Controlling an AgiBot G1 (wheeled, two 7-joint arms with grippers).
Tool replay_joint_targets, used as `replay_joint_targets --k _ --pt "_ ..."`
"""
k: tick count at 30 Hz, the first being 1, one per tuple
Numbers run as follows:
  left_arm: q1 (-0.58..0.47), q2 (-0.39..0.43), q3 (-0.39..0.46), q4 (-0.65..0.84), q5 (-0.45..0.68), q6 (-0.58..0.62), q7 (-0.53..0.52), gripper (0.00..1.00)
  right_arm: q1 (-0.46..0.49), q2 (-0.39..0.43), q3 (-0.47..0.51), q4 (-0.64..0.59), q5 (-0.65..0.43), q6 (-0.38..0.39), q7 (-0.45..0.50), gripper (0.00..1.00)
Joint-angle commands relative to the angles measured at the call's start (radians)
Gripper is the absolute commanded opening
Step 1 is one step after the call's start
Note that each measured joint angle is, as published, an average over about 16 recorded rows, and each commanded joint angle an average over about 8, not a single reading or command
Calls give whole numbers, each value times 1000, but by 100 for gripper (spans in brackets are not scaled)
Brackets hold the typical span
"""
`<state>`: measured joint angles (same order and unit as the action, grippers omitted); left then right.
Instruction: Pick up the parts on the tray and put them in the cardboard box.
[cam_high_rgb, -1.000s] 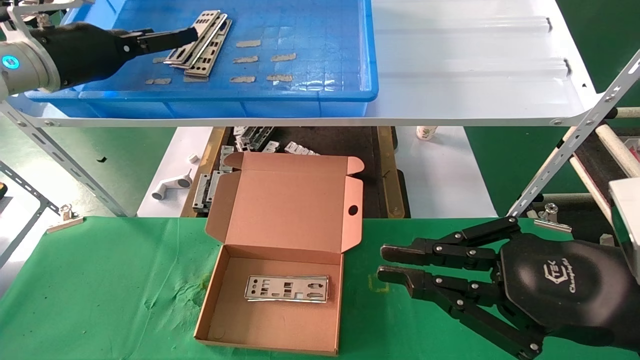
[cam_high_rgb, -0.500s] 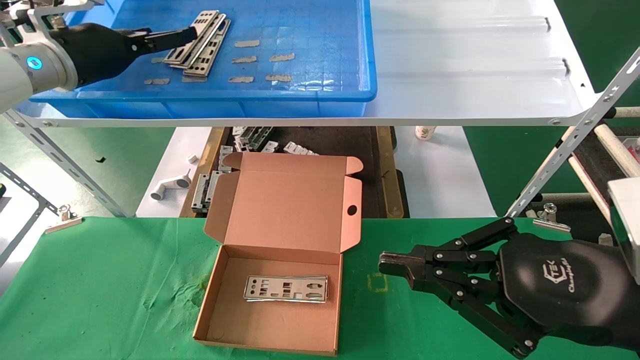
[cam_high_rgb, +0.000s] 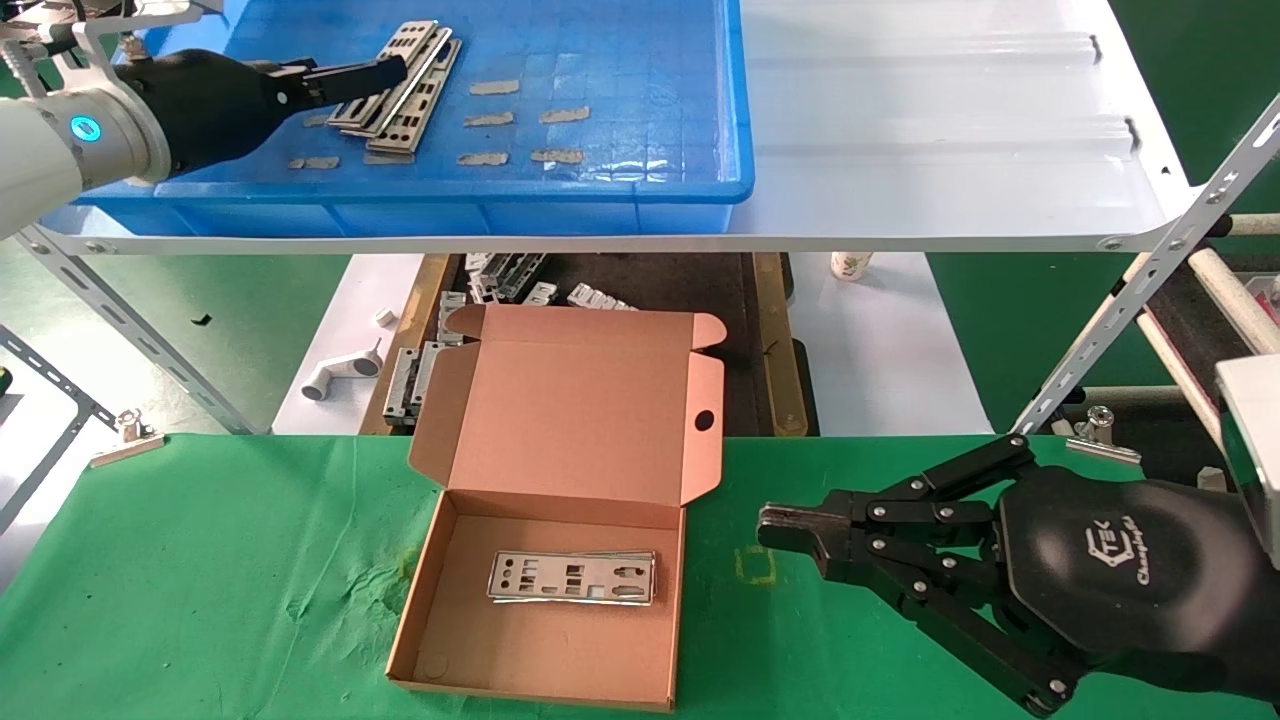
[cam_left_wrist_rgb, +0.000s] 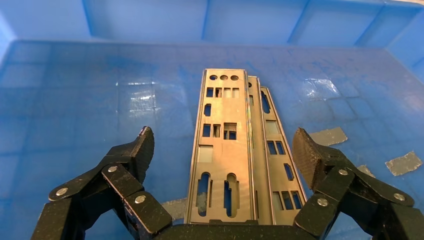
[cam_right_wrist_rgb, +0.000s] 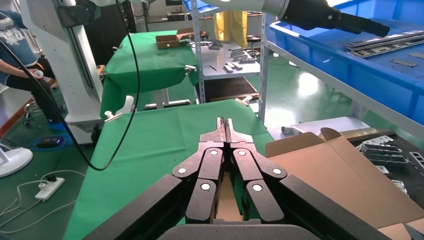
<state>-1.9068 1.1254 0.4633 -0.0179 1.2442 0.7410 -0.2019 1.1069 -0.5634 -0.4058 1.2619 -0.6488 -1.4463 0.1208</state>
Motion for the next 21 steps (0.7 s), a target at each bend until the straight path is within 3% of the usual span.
replay_joint_targets --k 1,21 --pt "-1 3 -2 8 -3 -2 -4 0 0 0 0 0 0 0 0 0" --pt "3 11 7 18 10 -4 1 0 0 0 0 0 0 0 0 0"
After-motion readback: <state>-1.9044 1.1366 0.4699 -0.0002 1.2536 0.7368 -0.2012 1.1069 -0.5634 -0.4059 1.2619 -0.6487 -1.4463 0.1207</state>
